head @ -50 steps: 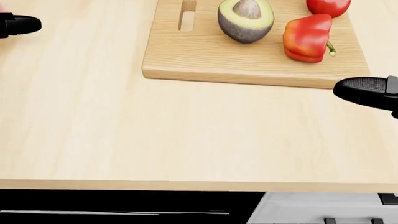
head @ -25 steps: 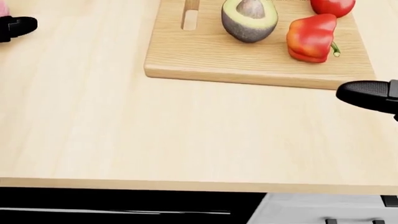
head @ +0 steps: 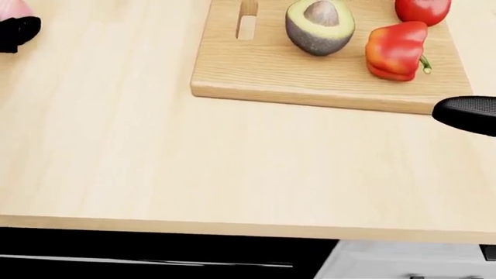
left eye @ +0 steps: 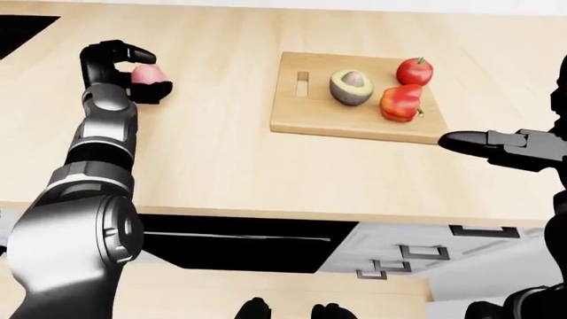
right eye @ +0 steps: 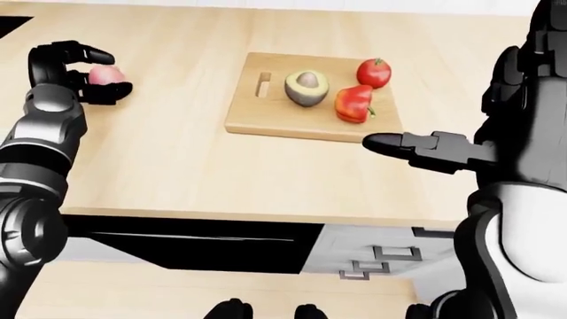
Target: Place the avocado, onion, tomato and bell pepper on the cutting board.
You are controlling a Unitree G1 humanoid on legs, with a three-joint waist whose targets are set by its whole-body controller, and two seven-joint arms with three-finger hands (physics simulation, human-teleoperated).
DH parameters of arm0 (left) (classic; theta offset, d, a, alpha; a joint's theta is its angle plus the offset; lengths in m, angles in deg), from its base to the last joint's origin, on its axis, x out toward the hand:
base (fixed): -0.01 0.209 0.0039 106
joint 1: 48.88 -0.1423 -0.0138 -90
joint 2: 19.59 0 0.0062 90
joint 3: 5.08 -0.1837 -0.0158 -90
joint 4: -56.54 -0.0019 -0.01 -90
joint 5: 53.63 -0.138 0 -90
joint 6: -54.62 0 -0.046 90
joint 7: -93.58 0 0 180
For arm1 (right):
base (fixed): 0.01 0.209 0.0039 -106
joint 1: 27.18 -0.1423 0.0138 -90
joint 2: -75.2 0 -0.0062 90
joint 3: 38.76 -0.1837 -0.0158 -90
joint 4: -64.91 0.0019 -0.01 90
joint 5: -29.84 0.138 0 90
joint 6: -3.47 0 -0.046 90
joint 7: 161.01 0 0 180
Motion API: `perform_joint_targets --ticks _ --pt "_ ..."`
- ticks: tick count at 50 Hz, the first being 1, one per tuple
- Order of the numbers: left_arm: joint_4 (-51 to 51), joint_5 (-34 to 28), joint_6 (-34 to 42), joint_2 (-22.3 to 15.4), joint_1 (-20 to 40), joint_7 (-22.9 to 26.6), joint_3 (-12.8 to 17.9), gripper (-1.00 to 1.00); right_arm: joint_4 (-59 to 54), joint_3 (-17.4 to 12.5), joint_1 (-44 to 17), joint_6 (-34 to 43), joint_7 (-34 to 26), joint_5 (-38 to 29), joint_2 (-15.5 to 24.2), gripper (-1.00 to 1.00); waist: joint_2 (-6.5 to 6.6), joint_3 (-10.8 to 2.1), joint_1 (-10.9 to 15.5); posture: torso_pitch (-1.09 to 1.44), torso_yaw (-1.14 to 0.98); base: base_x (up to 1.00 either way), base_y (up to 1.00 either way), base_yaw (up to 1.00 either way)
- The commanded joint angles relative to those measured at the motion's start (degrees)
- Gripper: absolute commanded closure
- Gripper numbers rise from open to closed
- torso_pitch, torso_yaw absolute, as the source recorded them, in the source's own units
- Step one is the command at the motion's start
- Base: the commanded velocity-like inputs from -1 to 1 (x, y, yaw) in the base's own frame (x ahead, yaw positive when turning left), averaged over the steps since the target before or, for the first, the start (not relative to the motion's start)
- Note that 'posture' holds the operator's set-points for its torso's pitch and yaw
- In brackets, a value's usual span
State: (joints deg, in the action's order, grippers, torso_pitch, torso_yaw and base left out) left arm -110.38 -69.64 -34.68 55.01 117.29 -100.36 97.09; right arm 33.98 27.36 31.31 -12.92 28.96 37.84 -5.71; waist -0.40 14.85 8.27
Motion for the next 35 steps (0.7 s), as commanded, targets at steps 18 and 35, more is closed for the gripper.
perform_joint_targets --ticks 18,35 --pt "1.6 -3.7 -0.5 0.9 5.0 2.6 -1.6 0.80 0.9 -2.1 2.3 -3.6 13.2 15.6 5.3 -1.00 -0.81 -1.40 0.1 0.43 0.15 0.00 0.00 0.00" --pt "1.4 -3.7 -1.7 6.5 11.9 6.4 -2.5 0.83 0.9 -2.8 4.1 -5.2 19.2 23.1 8.0 -1.00 -2.44 -0.10 0.9 0.43 0.15 0.00 0.00 0.00"
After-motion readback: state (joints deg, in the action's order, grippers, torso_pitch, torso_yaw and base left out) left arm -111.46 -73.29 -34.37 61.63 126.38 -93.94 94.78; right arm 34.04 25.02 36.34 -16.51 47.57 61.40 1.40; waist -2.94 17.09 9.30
